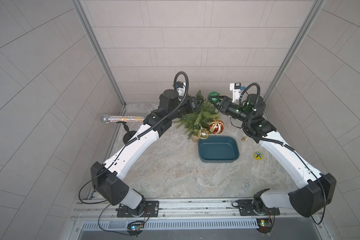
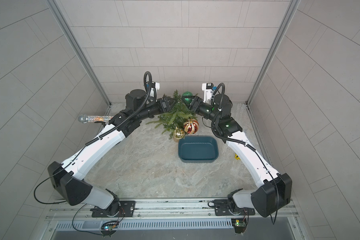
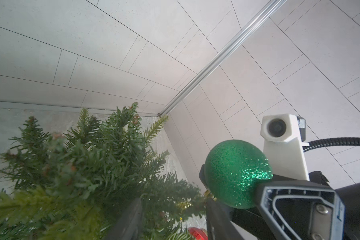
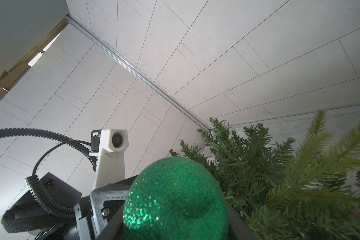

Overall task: Decorate the small christmas tree with ornaments
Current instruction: Hang an ornament on the christmas tree.

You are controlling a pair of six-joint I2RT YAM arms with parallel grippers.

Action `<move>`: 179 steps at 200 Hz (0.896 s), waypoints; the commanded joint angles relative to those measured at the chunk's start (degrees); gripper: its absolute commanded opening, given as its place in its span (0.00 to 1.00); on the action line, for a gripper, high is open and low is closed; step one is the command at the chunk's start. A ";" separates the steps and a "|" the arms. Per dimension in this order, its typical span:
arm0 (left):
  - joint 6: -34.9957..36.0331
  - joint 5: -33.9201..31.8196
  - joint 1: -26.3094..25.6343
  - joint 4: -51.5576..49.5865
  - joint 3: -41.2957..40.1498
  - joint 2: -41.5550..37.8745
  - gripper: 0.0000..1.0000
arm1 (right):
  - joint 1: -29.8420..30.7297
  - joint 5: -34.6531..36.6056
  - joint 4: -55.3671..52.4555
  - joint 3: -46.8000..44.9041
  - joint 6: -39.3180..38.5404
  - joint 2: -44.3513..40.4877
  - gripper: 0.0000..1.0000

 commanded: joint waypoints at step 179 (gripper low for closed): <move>1.38 -0.94 -0.37 -1.13 1.58 -0.51 0.53 | -5.28 2.84 10.20 -11.44 9.30 -6.12 0.75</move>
